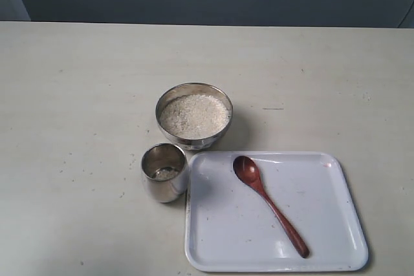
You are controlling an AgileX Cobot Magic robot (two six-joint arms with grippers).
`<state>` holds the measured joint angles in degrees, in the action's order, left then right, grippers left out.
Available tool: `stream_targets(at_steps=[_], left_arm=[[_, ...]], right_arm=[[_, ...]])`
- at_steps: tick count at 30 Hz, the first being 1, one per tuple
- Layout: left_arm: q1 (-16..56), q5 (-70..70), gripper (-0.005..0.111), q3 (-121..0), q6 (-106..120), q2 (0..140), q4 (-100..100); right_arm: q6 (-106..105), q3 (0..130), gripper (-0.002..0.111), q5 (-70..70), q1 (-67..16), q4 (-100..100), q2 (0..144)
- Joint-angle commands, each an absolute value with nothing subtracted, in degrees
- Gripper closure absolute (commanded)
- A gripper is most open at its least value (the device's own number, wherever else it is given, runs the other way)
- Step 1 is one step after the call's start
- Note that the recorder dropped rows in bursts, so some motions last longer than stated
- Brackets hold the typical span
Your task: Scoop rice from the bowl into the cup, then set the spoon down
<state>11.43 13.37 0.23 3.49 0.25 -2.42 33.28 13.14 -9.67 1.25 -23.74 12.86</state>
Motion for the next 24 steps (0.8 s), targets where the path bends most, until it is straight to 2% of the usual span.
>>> stream_targets(at_steps=[1, 9, 16, 24], left_arm=[[11.6, 13.3, 0.106, 0.0, 3.1, 0.0, -2.5], [11.6, 13.3, 0.106, 0.0, 3.1, 0.0, -2.5], [11.6, 13.3, 0.106, 0.0, 3.1, 0.0, -2.5], [11.6, 13.3, 0.106, 0.0, 3.1, 0.0, -2.5]], right_arm=[[30.4, 8.8, 0.108, -10.5, 4.6, -21.4, 4.5], [26.9, 4.5, 0.108, -14.8, 4.6, -17.8, 1.5], [10.3, 0.1, 0.108, -14.9, 4.6, -3.1, 1.5], [7.6, 0.0, 0.108, -17.5, 4.6, -1.3, 0.0]])
